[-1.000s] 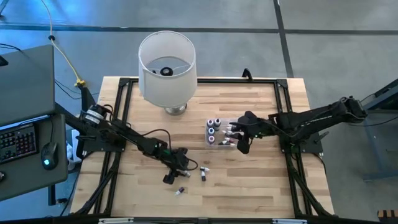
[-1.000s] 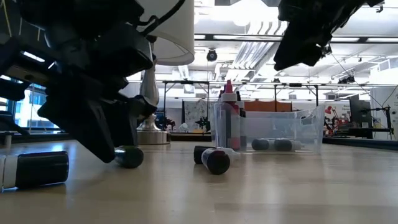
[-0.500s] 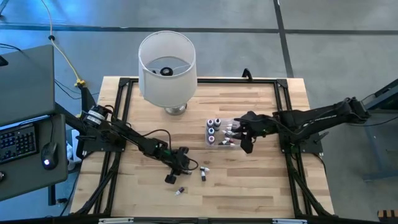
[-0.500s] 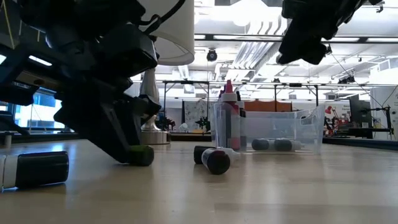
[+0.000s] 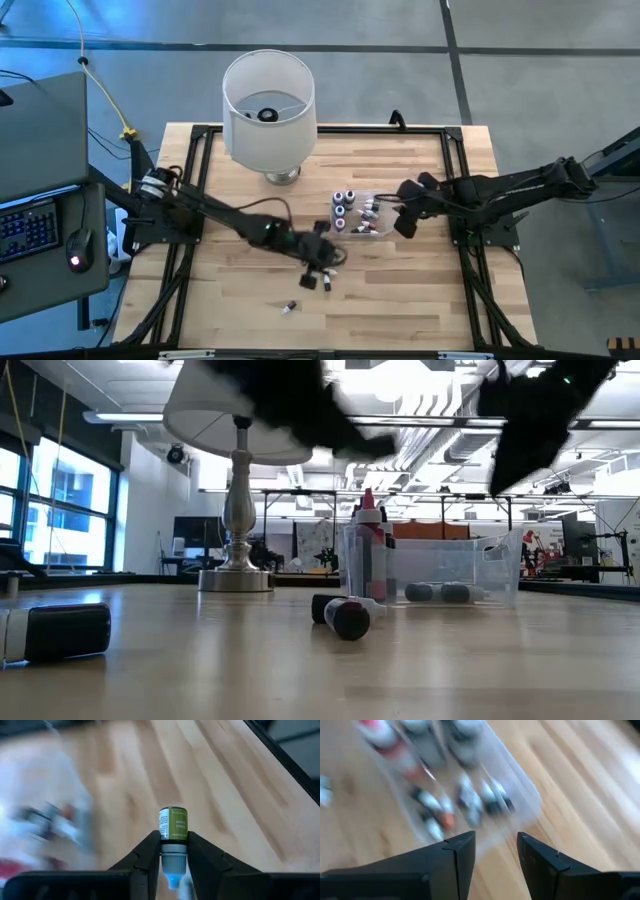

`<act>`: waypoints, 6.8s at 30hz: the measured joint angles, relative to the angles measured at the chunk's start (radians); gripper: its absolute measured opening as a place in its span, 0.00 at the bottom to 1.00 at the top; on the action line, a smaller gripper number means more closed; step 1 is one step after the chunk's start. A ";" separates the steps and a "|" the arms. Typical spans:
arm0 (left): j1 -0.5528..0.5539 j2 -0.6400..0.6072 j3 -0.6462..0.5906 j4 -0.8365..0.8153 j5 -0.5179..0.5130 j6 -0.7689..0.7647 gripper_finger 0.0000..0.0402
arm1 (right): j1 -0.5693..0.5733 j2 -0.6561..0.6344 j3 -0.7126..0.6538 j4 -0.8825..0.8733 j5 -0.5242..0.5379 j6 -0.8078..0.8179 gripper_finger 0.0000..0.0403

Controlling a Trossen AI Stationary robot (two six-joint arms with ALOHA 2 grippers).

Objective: Pick & Place food coloring
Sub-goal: Put the small green food coloring bottle into the transparent bin, then put the small black food coloring bottle into the transparent bin, then put the small red food coloring bottle into the transparent bin

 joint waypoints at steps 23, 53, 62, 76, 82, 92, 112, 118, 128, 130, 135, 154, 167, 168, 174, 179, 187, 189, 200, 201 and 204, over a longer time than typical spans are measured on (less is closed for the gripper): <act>0.248 0.392 0.673 -0.435 0.023 0.069 0.22 | -0.010 -0.133 0.000 -0.370 0.047 0.322 0.34; 0.209 0.119 1.011 -1.378 -0.138 -0.143 0.40 | 0.064 -0.188 0.000 -0.148 -0.023 0.293 0.34; -0.014 -0.231 0.287 -0.890 -0.176 -0.346 0.40 | 0.145 -0.155 -0.001 -0.041 -0.004 0.292 0.34; -0.269 -0.231 -0.320 -0.206 -0.022 -0.713 0.40 | 0.168 -0.120 -0.001 0.136 0.048 0.123 0.34; -0.360 -0.166 -0.320 -0.133 -0.024 -0.658 0.40 | 0.167 -0.115 0.000 0.231 0.098 0.109 0.34; -0.387 -0.143 -0.320 -0.024 -0.092 -0.727 0.40 | 0.167 -0.116 0.000 0.292 0.148 -0.106 0.34; -0.353 -0.143 -0.320 -0.036 -0.076 -0.681 0.40 | 0.295 0.404 0.001 1.046 -0.060 -0.240 0.34; -0.353 -0.143 -0.320 -0.038 -0.071 -0.681 0.40 | 0.384 0.703 0.061 1.170 0.097 -0.259 0.34; -0.353 -0.143 -0.320 -0.036 -0.071 -0.684 0.40 | 0.402 0.919 0.358 0.692 0.135 -0.103 0.34; -0.353 -0.143 -0.320 -0.036 -0.071 -0.684 0.40 | 0.401 0.937 0.363 0.676 0.150 -0.095 0.34; -0.353 -0.143 -0.320 -0.036 -0.049 -0.685 0.40 | 0.390 0.959 0.365 0.687 0.150 -0.069 0.34; -0.353 -0.143 -0.320 -0.036 -0.045 -0.687 0.40 | 0.326 1.015 0.367 0.709 0.013 -0.046 0.18; -0.353 -0.143 -0.319 -0.036 -0.046 -0.707 0.40 | 0.327 0.700 0.402 0.171 0.195 -0.008 0.17; -0.353 -0.143 -0.319 -0.035 -0.045 -0.707 0.40 | 0.326 0.666 0.395 0.098 0.227 0.021 0.17; -0.353 -0.143 -0.319 -0.035 -0.049 -0.707 0.40 | 0.266 0.518 0.279 -0.072 0.391 0.137 0.15; -0.353 -0.143 -0.319 -0.035 -0.053 -0.707 0.40 | 0.153 0.515 0.120 0.121 0.204 0.095 0.17; -0.353 -0.143 -0.319 -0.036 -0.056 -0.773 0.40 | 0.076 0.518 0.043 0.240 0.118 0.028 0.24; -0.353 -0.143 -0.319 -0.036 -0.056 -0.786 0.40 | 0.075 0.517 0.050 0.239 0.081 0.007 0.27; -0.353 -0.135 -0.318 -0.034 -0.097 -0.835 0.40 | 0.089 0.502 0.175 0.238 0.040 -0.024 0.40; -0.353 -0.124 -0.318 -0.029 -0.097 -0.847 0.40 | 0.099 0.502 0.193 0.244 0.027 -0.026 0.40; -0.353 -0.094 -0.319 -0.040 -0.092 -0.865 0.40 | 0.139 0.502 0.236 0.301 0.002 -0.023 0.40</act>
